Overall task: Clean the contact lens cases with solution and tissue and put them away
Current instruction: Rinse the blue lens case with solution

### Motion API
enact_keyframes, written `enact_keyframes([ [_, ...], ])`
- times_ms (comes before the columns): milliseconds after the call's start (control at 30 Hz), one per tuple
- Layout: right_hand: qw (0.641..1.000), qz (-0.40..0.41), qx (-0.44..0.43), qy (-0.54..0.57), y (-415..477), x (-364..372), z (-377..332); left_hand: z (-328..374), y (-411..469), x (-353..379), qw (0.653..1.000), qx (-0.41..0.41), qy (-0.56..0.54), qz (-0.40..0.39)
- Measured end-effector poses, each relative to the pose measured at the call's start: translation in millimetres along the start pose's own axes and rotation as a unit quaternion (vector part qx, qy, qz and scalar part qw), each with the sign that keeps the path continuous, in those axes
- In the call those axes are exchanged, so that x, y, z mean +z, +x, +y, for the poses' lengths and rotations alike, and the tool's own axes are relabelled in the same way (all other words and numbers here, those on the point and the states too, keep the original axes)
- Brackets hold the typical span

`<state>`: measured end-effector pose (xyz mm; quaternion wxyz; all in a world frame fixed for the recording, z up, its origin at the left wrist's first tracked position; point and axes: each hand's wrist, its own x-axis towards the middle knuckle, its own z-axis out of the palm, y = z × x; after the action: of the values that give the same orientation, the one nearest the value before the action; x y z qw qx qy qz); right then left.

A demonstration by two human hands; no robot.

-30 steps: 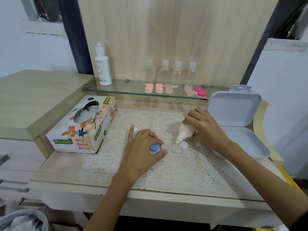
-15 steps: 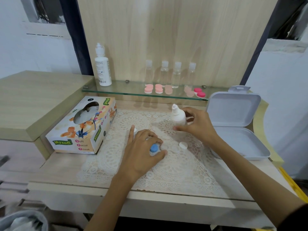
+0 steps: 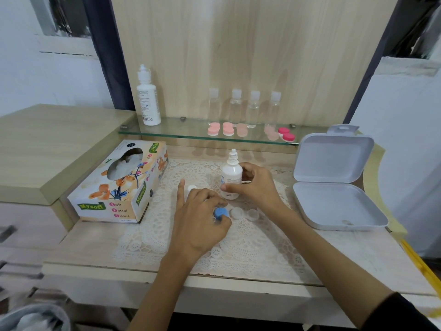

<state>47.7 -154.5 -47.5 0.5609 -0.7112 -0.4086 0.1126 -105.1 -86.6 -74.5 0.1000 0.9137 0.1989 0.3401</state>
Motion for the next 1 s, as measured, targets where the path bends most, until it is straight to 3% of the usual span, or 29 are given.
enact_keyframes([
  [200,0.998,-0.05,0.013,-0.041,-8,-6,1,1,-1,-2,0.999,-0.007,0.033,-0.023],
  [300,0.998,-0.03,0.026,-0.051,-24,-24,-1,0,-1,-3,0.999,-0.011,0.037,-0.022],
  [500,0.984,-0.085,0.018,-0.158,-58,-44,12,0,-2,-2,0.999,-0.014,0.045,-0.022],
  [1000,0.983,-0.049,-0.031,-0.176,-59,-45,28,1,-1,-1,1.0,-0.014,0.016,0.003],
])
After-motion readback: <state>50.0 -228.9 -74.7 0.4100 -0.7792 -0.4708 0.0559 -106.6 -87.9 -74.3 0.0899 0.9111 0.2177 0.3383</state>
